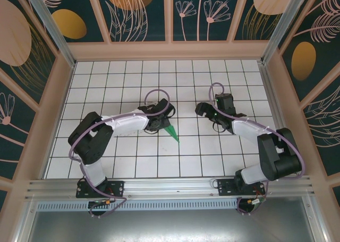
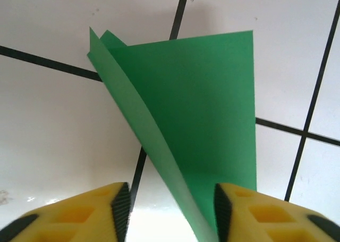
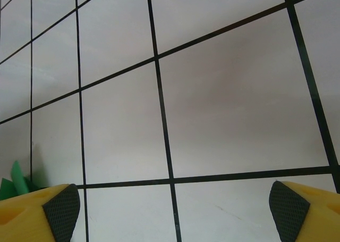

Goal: Fold a paper plane with a square sheet of paper (pick it up from the middle)
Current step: Move a paper plane to the center of the table.

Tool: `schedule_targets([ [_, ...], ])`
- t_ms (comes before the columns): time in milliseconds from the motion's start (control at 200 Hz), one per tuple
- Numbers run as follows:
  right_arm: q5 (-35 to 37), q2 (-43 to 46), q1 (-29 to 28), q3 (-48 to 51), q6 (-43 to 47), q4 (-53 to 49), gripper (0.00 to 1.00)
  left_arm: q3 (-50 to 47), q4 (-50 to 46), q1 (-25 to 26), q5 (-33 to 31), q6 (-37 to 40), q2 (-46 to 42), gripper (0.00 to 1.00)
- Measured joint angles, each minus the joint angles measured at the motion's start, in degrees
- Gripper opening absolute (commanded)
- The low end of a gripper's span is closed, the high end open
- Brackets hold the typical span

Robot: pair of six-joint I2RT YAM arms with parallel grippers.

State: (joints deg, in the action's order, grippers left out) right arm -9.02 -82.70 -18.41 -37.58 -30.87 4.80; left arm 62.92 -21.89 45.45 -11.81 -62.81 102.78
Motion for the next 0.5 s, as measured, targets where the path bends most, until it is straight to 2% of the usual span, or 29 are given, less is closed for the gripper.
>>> schedule_targets([
  [305,0.0,-0.7,0.0,0.0,-0.2,0.1,0.93,-5.4,7.1,0.0,1.5,-2.7,-3.5,0.01],
  [500,0.0,-0.7,0.0,0.0,-0.2,0.8,0.93,-8.6,12.7,0.0,1.6,-2.1,-8.4,0.0],
])
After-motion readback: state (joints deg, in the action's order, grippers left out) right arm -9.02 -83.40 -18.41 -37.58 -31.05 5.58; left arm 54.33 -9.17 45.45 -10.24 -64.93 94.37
